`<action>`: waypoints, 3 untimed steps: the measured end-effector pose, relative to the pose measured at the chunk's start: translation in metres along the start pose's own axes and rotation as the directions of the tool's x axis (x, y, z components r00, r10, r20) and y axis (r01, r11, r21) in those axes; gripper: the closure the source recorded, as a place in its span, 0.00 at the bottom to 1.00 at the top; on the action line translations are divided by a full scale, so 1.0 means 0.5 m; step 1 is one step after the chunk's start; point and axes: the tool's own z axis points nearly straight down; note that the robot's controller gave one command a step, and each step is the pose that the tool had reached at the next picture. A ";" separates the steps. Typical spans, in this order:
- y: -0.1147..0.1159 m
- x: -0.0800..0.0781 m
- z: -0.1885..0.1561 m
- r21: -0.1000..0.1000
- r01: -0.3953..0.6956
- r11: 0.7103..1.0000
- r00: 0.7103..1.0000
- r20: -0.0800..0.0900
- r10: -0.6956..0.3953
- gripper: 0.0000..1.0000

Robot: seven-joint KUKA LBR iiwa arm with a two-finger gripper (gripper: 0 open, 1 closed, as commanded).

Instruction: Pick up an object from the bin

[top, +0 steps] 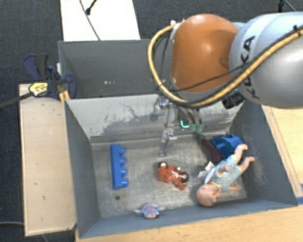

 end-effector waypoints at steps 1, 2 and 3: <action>-0.001 -0.003 -0.008 -0.001 -0.003 1.000 1.000 0.008 0.003 0.00; -0.010 0.032 0.073 0.000 0.076 0.997 0.997 0.011 -0.076 0.00; -0.032 0.019 0.188 0.000 0.090 0.996 0.996 0.012 -0.090 0.00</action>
Offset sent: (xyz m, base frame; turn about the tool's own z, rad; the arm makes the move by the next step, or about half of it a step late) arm -0.0441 -0.0127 -0.1001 -0.1920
